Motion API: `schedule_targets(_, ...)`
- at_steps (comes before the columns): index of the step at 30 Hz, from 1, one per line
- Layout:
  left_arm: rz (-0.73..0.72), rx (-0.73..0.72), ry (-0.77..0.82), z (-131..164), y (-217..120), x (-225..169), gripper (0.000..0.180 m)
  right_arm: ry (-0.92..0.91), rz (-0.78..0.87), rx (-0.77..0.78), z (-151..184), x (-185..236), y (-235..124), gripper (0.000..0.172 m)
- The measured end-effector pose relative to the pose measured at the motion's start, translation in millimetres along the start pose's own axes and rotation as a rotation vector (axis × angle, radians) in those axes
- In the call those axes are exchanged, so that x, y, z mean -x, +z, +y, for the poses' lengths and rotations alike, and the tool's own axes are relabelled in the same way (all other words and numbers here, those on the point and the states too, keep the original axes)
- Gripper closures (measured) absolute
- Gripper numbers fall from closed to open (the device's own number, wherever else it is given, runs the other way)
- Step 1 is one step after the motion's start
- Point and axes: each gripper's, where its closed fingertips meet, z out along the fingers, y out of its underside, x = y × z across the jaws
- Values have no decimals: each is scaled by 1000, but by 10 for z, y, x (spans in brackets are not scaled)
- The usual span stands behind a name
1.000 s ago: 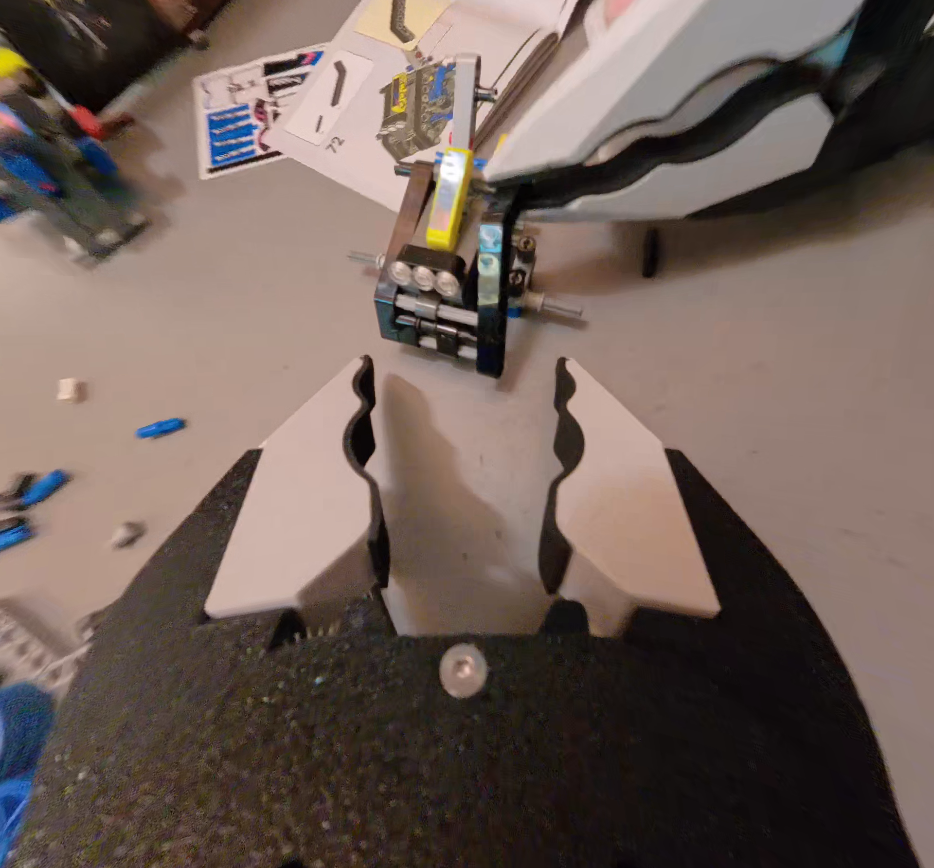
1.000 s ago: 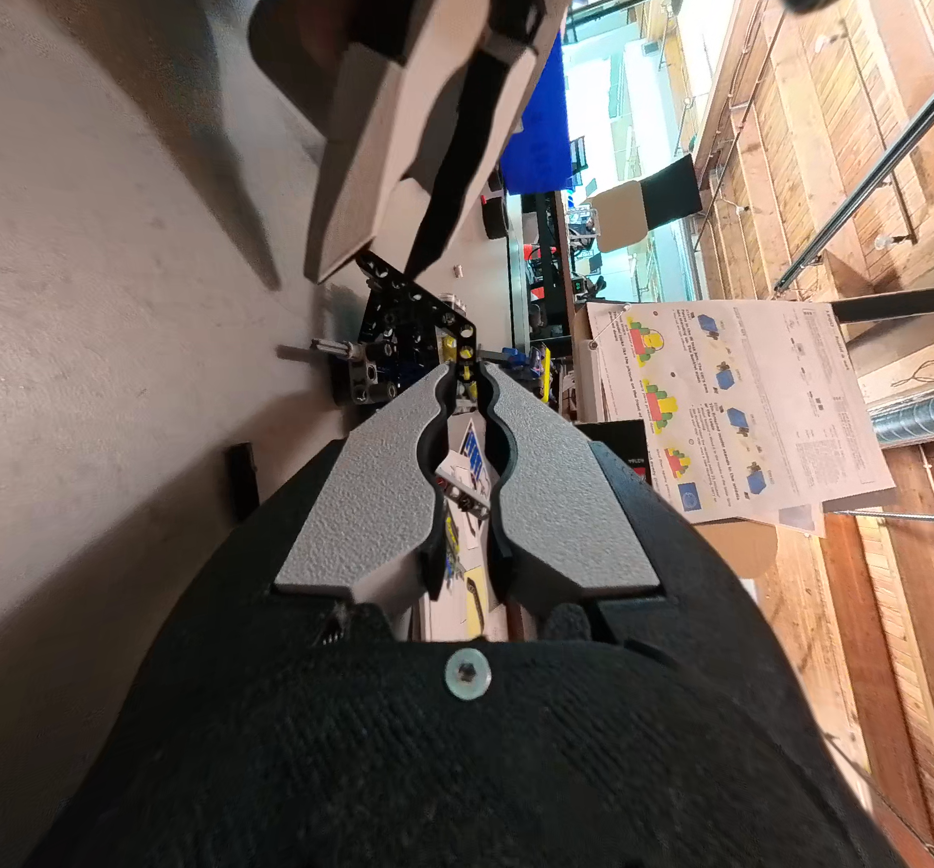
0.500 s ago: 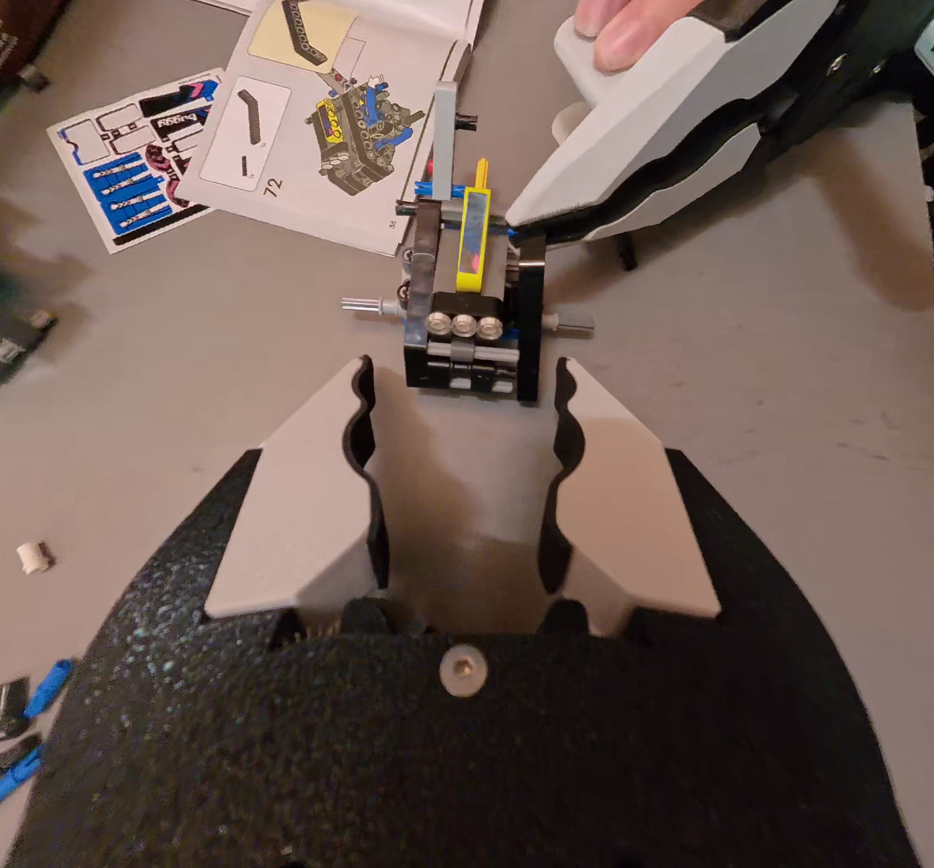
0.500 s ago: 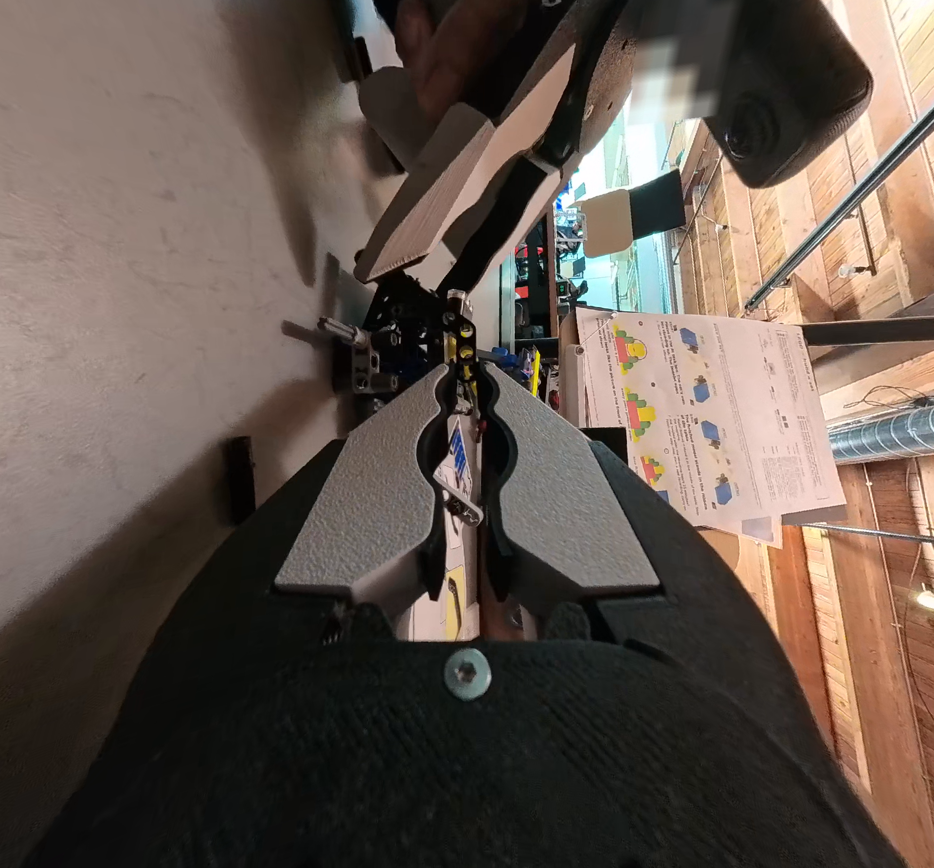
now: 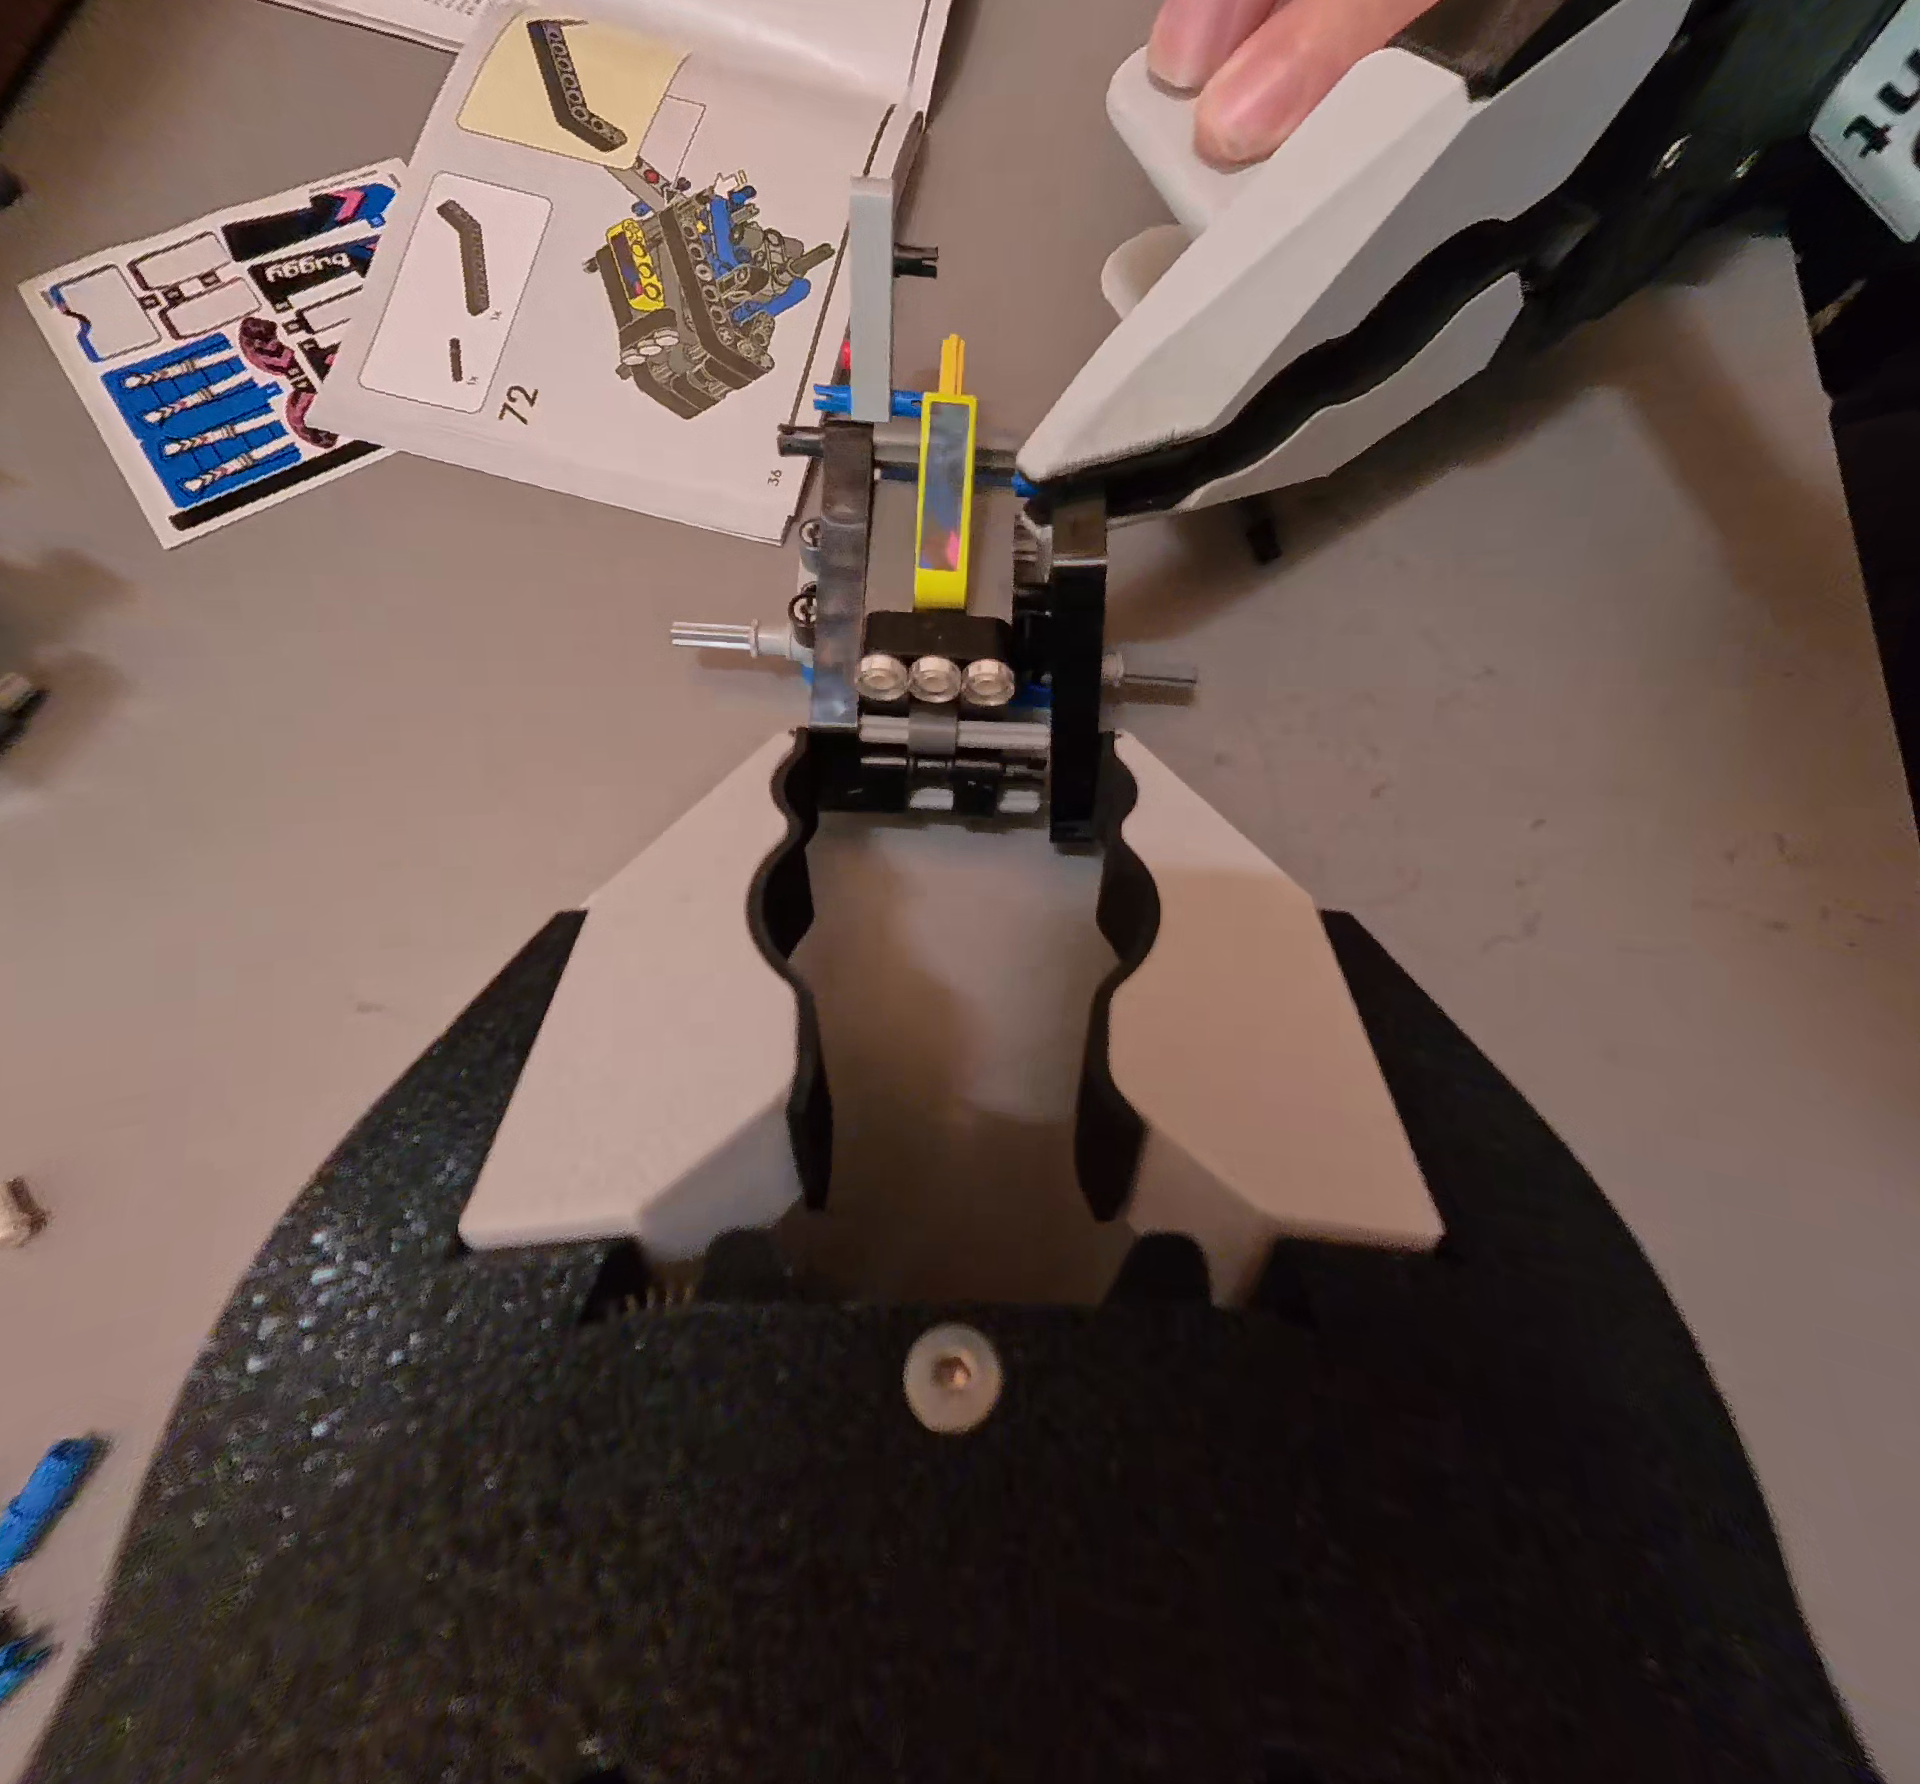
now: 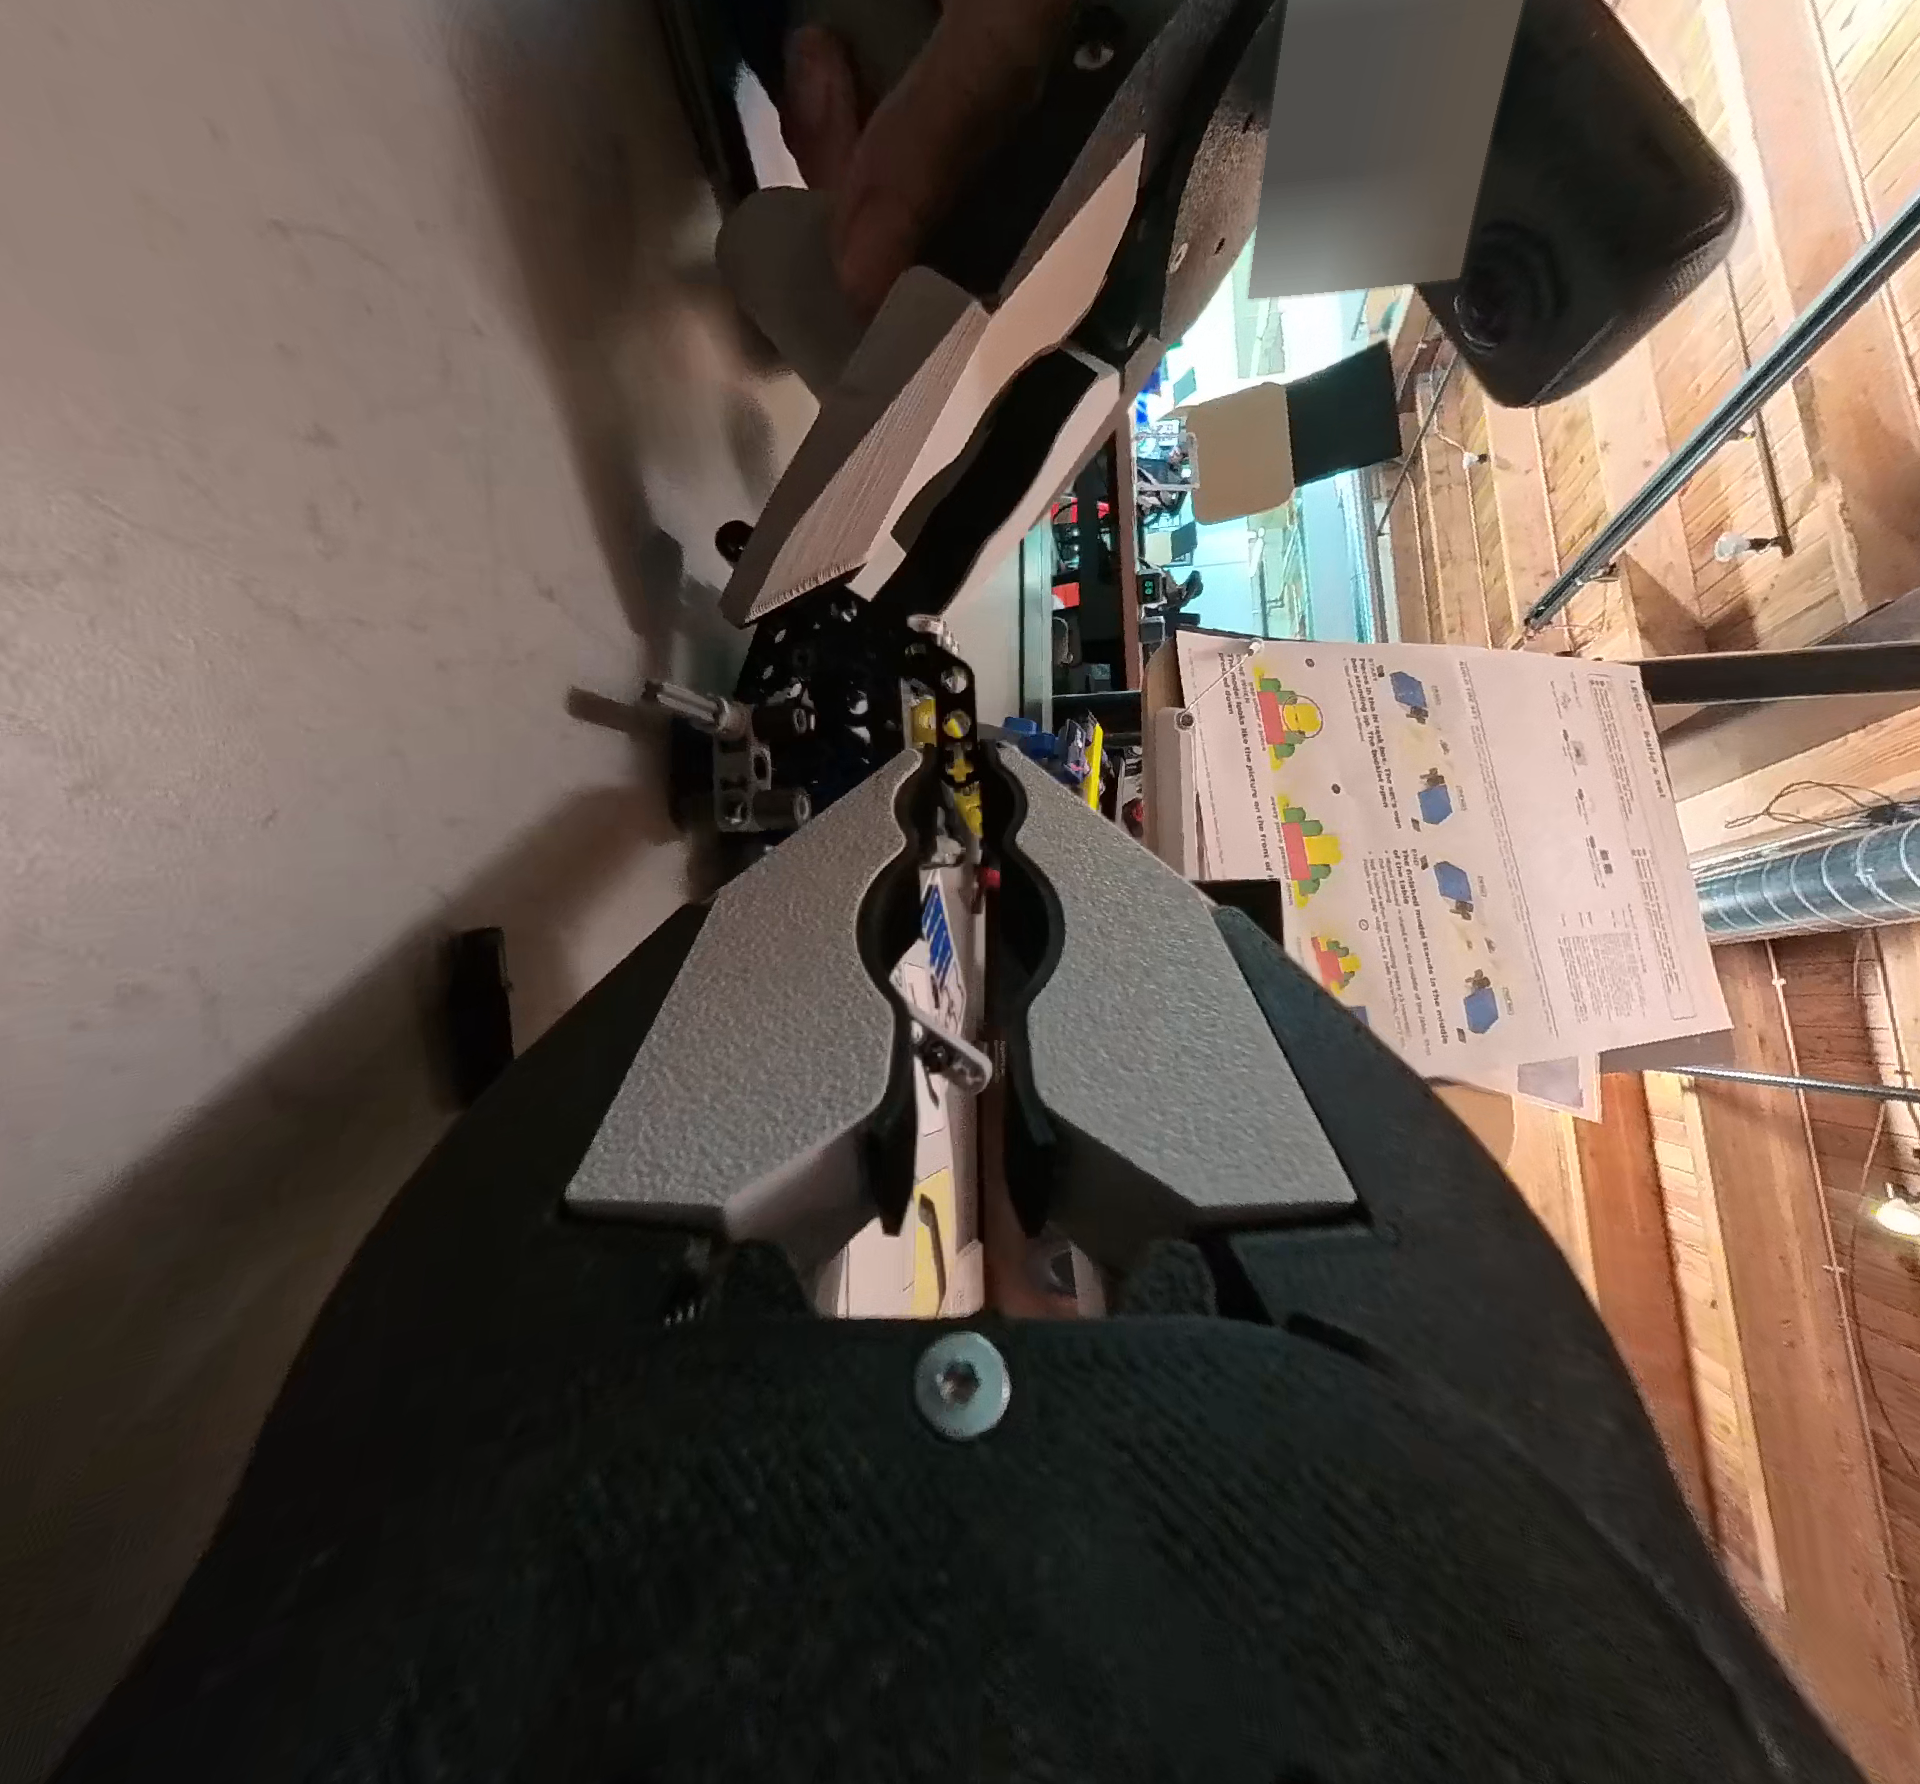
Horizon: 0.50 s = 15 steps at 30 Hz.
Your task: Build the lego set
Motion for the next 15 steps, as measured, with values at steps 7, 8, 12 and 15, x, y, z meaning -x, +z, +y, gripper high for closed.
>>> schedule_targets(7, -51, -6, -1, -22, -2, 29, 131, -19, 10, 19, 24, -18, -7, 167)
schedule_targets(8, -57, -6, -13, -24, -5, 30, 131, -20, 9, 19, 27, -21, -9, 167)
schedule_targets(12, -105, 2, -21, -32, 4, 27, 132, 18, -16, 16, 43, -13, -21, 167)
schedule_targets(15, -145, 1, -53, -38, 12, 43, 133, 22, -35, 34, 98, 4, -20, 168)
